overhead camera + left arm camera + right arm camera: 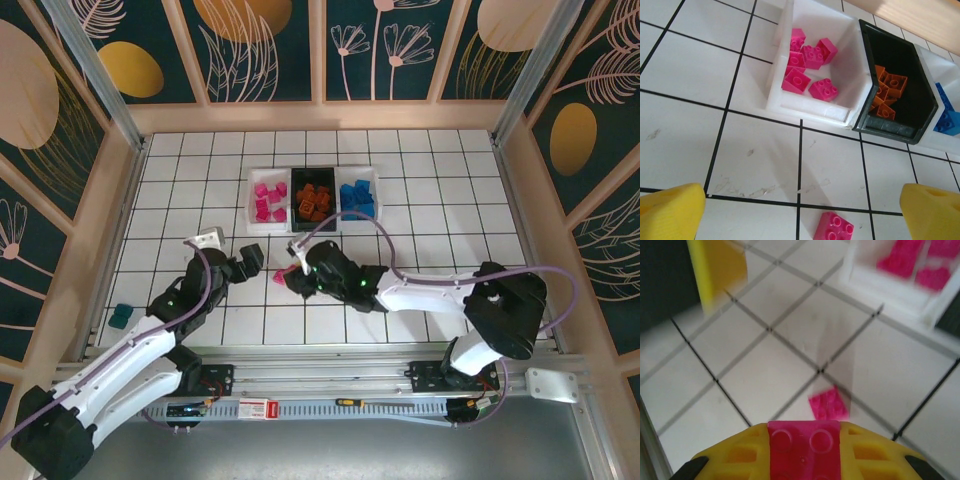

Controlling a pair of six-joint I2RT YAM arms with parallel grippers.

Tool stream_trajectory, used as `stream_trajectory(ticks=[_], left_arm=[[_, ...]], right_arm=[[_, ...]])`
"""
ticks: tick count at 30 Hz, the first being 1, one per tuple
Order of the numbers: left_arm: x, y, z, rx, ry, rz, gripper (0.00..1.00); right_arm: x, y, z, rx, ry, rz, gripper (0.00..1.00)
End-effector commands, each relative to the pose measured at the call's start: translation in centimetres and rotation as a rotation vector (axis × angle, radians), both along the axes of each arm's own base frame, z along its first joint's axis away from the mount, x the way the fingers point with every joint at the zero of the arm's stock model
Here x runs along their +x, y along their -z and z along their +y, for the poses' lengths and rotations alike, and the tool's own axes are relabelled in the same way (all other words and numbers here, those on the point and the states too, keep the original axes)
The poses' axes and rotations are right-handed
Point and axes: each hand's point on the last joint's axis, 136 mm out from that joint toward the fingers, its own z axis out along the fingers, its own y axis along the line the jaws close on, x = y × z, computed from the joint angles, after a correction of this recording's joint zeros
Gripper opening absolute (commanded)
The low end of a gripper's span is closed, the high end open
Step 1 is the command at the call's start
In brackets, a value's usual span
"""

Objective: Sort the legos into containers by color
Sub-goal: Pick up the lego from the bottom-center of the table, then place the lego in the container.

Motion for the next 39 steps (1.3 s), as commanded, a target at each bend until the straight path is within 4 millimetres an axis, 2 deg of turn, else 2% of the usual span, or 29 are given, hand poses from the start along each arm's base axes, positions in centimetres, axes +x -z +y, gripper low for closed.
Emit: stream_trajectory(ticks=[1, 3, 8, 10, 13, 16, 20, 23, 29, 31, 34, 39], left_arm=[[-0.5, 0.9, -0.3, -0.042, 0.006, 0.021, 0.99], [-0.6, 1.5, -0.7, -0.049, 0.025, 0.038, 0.99], [-0.9, 3.5, -1.6, -0.057, 0.071, 0.081, 0.99], [-1.1, 4.2, -2.0, -0.063, 0.09, 0.091, 0.99], [-1.2, 4.8, -2.7, -0.072, 0.135, 0.094, 0.98], [-1.4, 4.7, -3.7, -0.088, 0.191, 0.078, 0.98], [-1.4, 4.7, -4.1, -0.068, 0.228, 0.073, 0.96], [-1.2, 5.2, -4.5, -0.051, 0.247, 0.09, 0.94], [-0.8, 6.4, -6.1, 0.031, 0.287, 0.123, 0.92], [-0.6, 6.5, -7.4, 0.085, 0.315, 0.124, 0.92], [-0.4, 7.7, -8.6, 0.166, 0.334, 0.155, 0.86], [0.6, 9.3, -8.9, 0.276, 0.31, 0.186, 0.81]], right_arm=[[4.5, -3.5, 1.1, 0.043, 0.036, -0.059, 0.13], [7.6, -4.0, 2.2, 0.042, 0.073, -0.068, 0.13], [15.2, -1.4, 4.8, -0.03, 0.181, -0.023, 0.13], [17.6, -0.7, 5.5, -0.04, 0.217, -0.008, 0.14], [19.8, -0.2, 6.9, -0.042, 0.24, 0.003, 0.17], [21.1, 0.0, 8.2, -0.032, 0.234, 0.013, 0.28], [21.7, -1.3, 9.1, -0.003, 0.223, 0.002, 0.49], [21.6, -2.8, 8.6, 0.027, 0.229, -0.006, 0.55], [19.5, -4.9, 5.3, 0.106, 0.264, -0.006, 0.57], [18.7, -5.6, 3.8, 0.134, 0.281, -0.011, 0.57], [17.3, -5.7, 1.5, 0.148, 0.307, -0.012, 0.57], [15.1, -5.9, -1.9, 0.164, 0.341, -0.012, 0.57]])
